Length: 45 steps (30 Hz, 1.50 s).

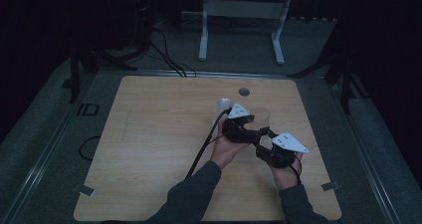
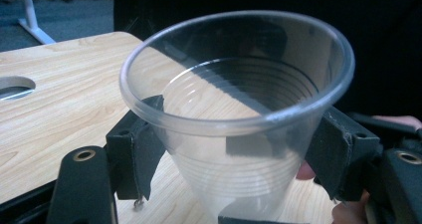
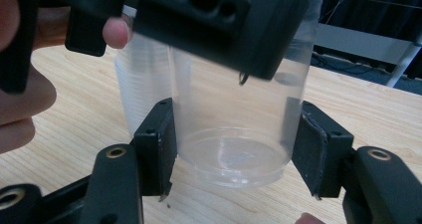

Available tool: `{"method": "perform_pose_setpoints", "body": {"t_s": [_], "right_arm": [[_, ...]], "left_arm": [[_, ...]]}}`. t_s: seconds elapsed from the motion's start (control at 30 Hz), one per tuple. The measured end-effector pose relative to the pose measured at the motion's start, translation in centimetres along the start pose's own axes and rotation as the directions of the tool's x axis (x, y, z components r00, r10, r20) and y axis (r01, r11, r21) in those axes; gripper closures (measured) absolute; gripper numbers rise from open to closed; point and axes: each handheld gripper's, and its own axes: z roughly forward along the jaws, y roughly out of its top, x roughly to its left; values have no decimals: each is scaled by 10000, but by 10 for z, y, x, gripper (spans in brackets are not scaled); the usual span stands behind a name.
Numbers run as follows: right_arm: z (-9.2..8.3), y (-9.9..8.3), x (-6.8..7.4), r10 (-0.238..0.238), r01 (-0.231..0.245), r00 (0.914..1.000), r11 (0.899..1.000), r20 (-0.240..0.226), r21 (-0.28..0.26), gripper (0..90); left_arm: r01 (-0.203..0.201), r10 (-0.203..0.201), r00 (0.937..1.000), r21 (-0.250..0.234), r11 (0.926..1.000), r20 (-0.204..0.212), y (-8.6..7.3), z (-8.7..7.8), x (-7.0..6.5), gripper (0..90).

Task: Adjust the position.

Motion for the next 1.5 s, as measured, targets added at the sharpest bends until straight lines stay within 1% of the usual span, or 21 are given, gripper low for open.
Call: {"method": "perform_pose_setpoints", "body": {"t_s": [0.17,0.33,0.47,0.5,0.83,1.03,1.17,1.27,1.5], "right_arm": [[0,0,1,38,-38,10000,9999,29,-97,409],[0,-2,2,127,-128,9999,9998,-29,-119,409],[0,-3,-1,509,-513,9985,9985,-211,-194,410],[0,-3,-1,520,-524,9984,9984,-206,-201,410],[0,-4,-3,486,-489,9985,9987,-254,-126,406],[1,-4,-3,455,-455,9986,9990,-266,-10,356],[0,-4,-4,468,-468,9985,9989,-267,24,329],[-1,-4,-5,444,-443,9987,9990,-238,31,310],[-5,-4,-6,454,-454,9987,9990,-228,-3,294]], "left_arm": [[50,-51,10000,-295,9996,-34,1,-2,-1,247],[257,-257,9997,-595,9979,8,2,-3,-2,247],[405,-400,9992,-776,9962,81,2,-3,-2,264],[394,-388,9992,-810,9959,85,2,-3,-2,265],[160,-159,9999,-745,9971,16,1,-4,-3,297],[-114,106,9999,-694,9975,-115,0,-3,-5,304],[-168,158,9997,-696,9974,-161,0,-3,-4,305],[-350,334,9991,-697,9970,-248,-1,-4,-4,306],[-533,511,9983,-813,9953,-296,-2,-5,-6,306]]}}
